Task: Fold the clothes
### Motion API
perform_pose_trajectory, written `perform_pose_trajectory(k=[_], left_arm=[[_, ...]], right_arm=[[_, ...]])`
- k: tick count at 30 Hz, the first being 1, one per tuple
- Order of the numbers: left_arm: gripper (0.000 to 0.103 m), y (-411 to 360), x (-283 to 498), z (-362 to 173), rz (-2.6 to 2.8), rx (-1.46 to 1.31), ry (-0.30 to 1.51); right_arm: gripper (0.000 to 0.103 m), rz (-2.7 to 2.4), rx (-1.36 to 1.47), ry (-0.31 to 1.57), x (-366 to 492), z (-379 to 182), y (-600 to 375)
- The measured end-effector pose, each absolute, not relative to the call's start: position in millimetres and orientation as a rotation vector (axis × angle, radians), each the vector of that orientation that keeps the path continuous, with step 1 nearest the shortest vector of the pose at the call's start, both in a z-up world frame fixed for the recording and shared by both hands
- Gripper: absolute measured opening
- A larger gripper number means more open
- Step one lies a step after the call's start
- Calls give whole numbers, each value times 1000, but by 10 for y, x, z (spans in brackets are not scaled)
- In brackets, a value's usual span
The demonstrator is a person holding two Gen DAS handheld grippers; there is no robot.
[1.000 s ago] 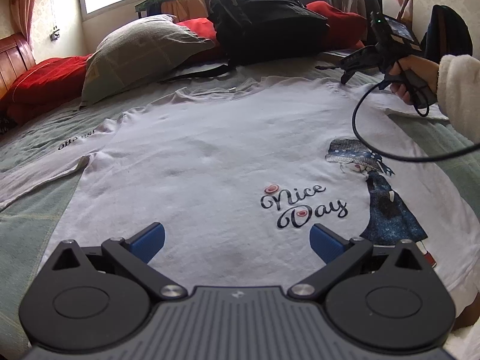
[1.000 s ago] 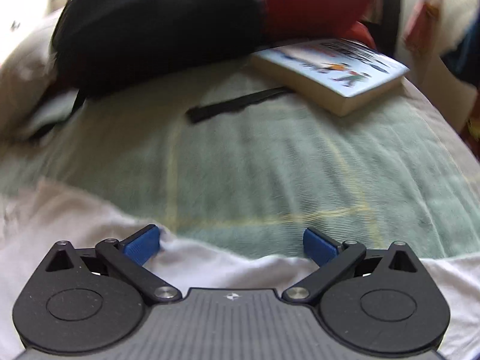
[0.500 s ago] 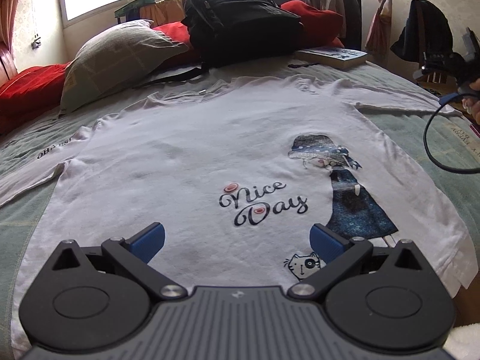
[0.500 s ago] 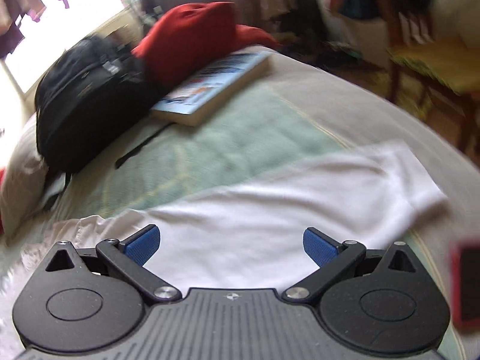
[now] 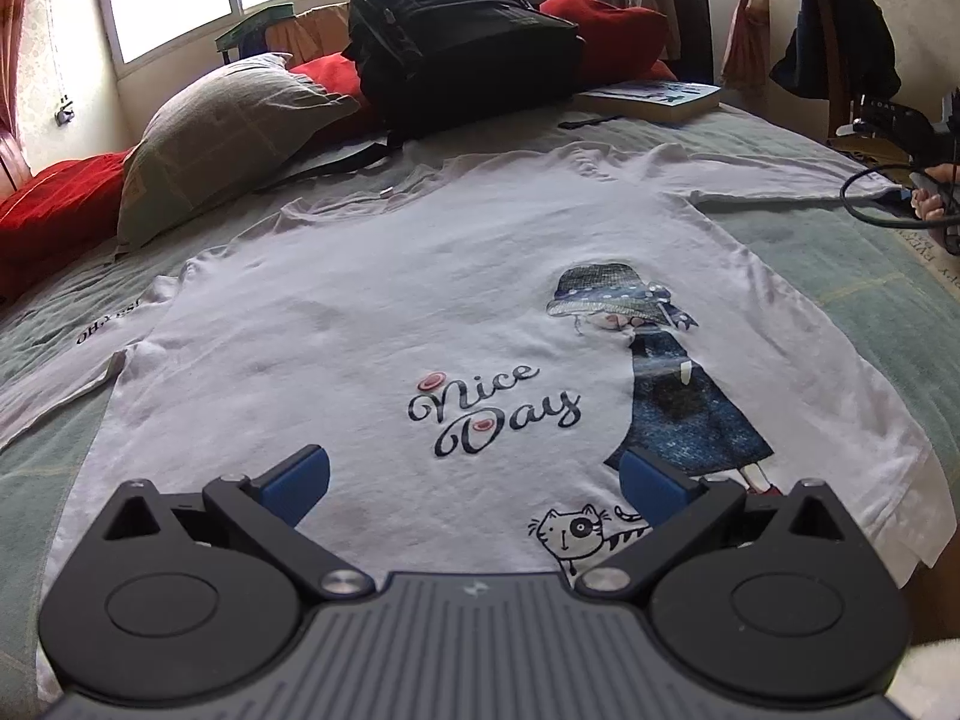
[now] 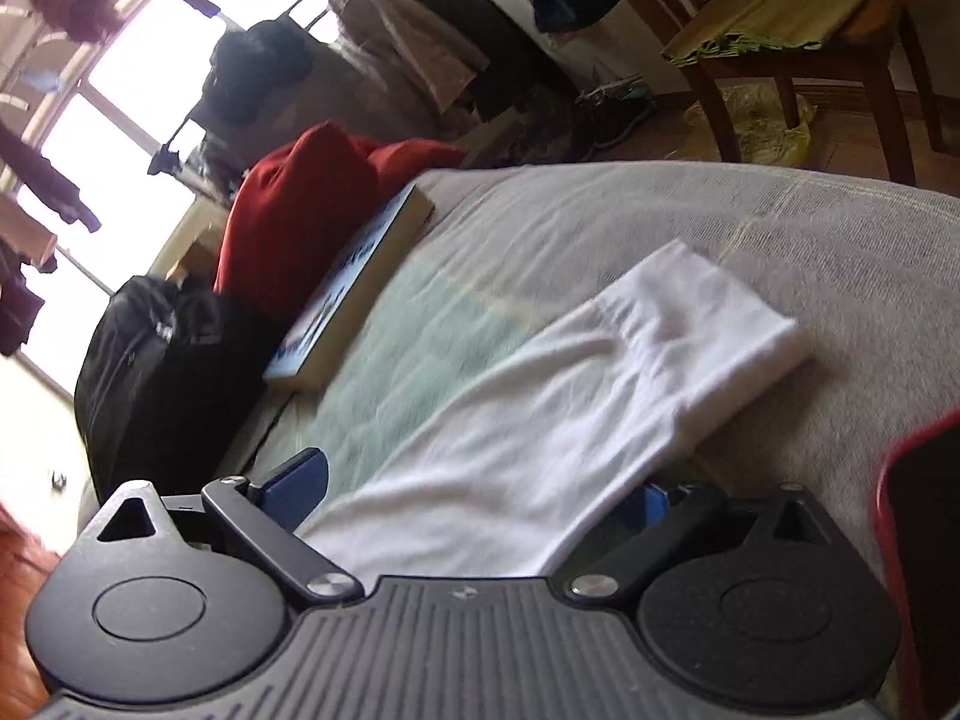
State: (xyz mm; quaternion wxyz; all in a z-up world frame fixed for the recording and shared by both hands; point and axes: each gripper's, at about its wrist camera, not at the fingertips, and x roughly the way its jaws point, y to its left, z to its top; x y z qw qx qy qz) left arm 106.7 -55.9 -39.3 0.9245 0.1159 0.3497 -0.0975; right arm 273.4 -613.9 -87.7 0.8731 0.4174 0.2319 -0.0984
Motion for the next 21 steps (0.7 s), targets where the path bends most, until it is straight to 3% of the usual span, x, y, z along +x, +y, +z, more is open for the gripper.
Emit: perform_pose_trajectory(k=[1, 3, 5, 6, 8, 21], left_arm=[[102, -560, 1062, -391, -200, 240, 716], [102, -563, 1054, -386, -201, 243, 713], [102, -557, 1044, -382, -202, 242, 710], [102, -551, 1040, -381, -202, 239, 708], [102, -536, 1040, -385, -199, 233, 710], [102, -463, 1026, -377, -191, 213, 700]], right_arm=[[97, -224, 870, 479, 2763, -881, -6174], [84, -261, 867, 467, 2820, -889, -6246], [51, -330, 886, 466, 2822, -932, -6330], [42, -362, 910, 464, 2797, -963, -6373], [5, -420, 910, 489, 2746, -1011, -6416], [7, -523, 726, 521, 2649, -734, -6273]])
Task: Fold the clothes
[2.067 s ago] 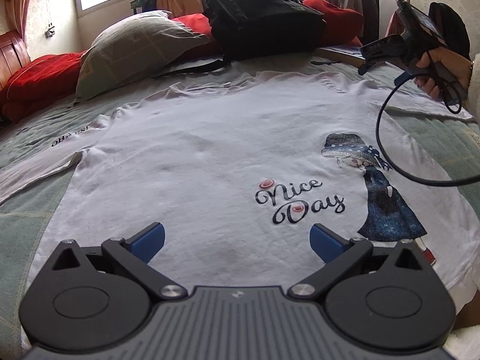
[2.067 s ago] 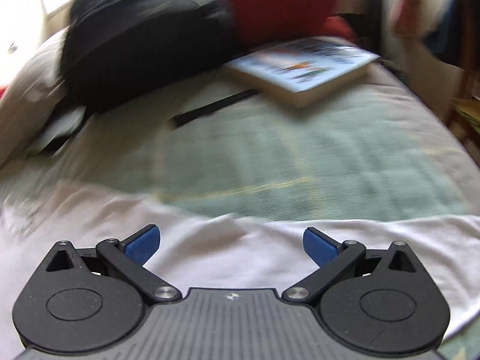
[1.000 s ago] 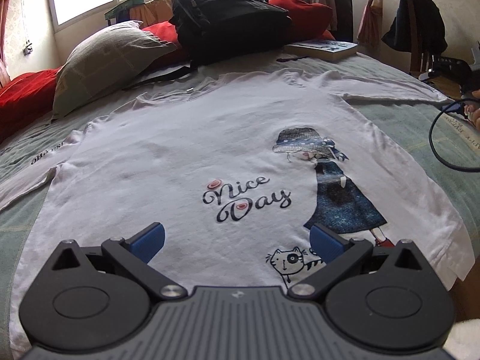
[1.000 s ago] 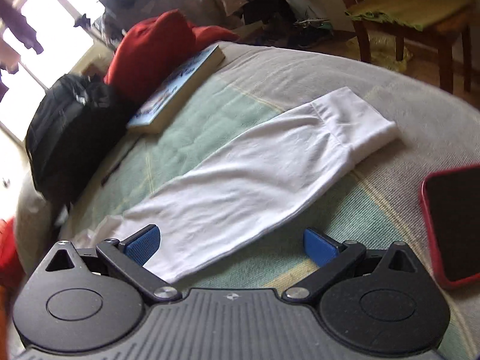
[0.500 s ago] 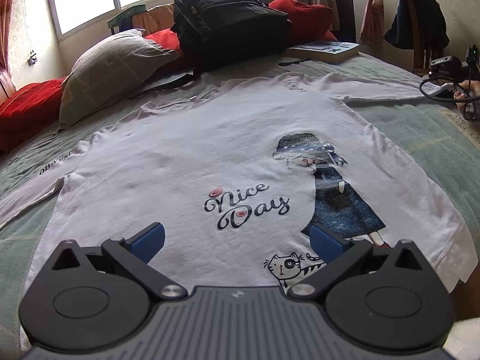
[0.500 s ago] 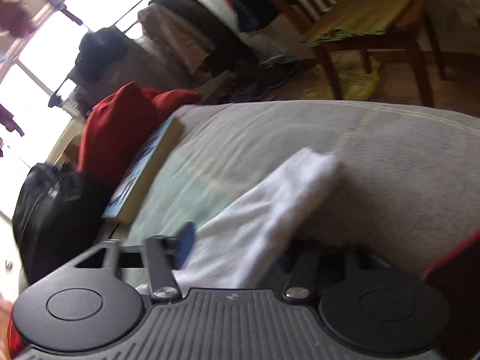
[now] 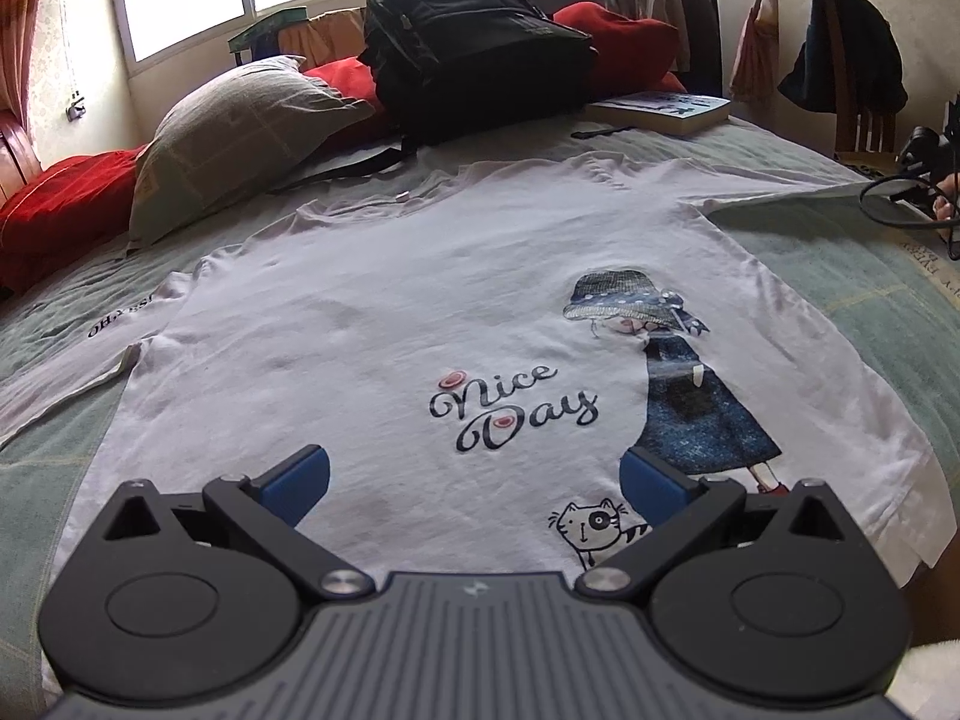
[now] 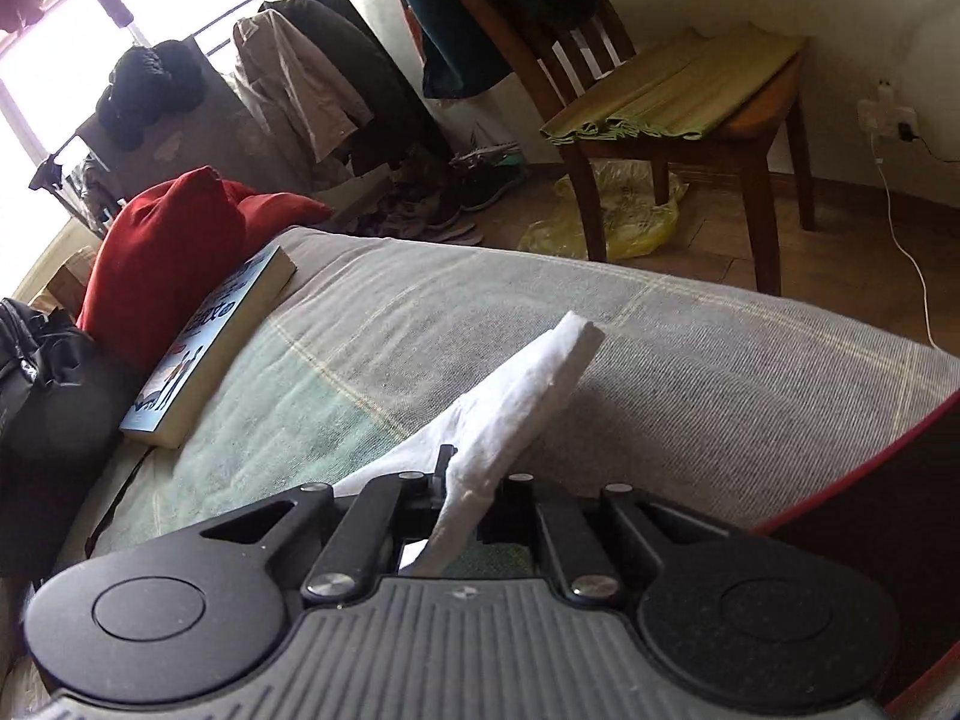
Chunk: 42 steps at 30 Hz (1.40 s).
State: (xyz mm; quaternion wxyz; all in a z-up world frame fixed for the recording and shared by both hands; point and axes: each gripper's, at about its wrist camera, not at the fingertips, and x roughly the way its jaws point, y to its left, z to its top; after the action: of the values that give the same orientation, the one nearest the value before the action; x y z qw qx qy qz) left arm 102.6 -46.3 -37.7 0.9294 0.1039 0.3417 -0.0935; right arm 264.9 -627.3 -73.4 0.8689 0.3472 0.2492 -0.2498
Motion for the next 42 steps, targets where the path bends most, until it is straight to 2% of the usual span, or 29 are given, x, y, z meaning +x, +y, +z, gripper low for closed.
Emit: perform_pose_trajectory(k=[3, 6, 7, 8, 10, 14, 17, 22, 27, 30, 32, 36, 42], left_arm=[[102, -471, 1030, -386, -197, 215, 704], [102, -472, 1014, -376, -198, 223, 697], [102, -466, 1017, -372, -195, 219, 696], [102, -460, 1021, -368, -192, 215, 695], [102, -461, 1032, -366, -192, 211, 697], [102, -509, 1031, -366, -205, 228, 697], [102, -525, 1011, -358, -207, 240, 692], [102, -497, 998, -326, -190, 240, 685], [102, -505, 1025, -327, -186, 241, 691], [102, -538, 1020, -336, -199, 252, 693], [102, -551, 1017, -339, -202, 257, 694], [102, -548, 1012, -343, -196, 259, 697], [102, -537, 1025, -364, -195, 246, 703]], right_arm=[[8, -532, 706, 548, 2670, -766, -6274], [15, -597, 688, 557, 2631, -752, -6235], [21, -624, 681, 553, 2599, -725, -6218], [32, -657, 670, 552, 2565, -678, -6199], [39, -692, 630, 538, 2510, -560, -6135], [63, -633, 486, 501, 2534, -287, -5837], [75, -496, 392, 530, 2723, -229, -5516], [75, -448, 216, 647, 3070, -410, -4973], [76, -358, 108, 598, 3099, -346, -4608], [81, -315, 34, 585, 3124, -301, -4409], [86, -226, 51, 611, 3189, -324, -4336], [86, -151, 138, 699, 3279, -518, -4404], [86, -290, 287, 691, 3027, -586, -5122]])
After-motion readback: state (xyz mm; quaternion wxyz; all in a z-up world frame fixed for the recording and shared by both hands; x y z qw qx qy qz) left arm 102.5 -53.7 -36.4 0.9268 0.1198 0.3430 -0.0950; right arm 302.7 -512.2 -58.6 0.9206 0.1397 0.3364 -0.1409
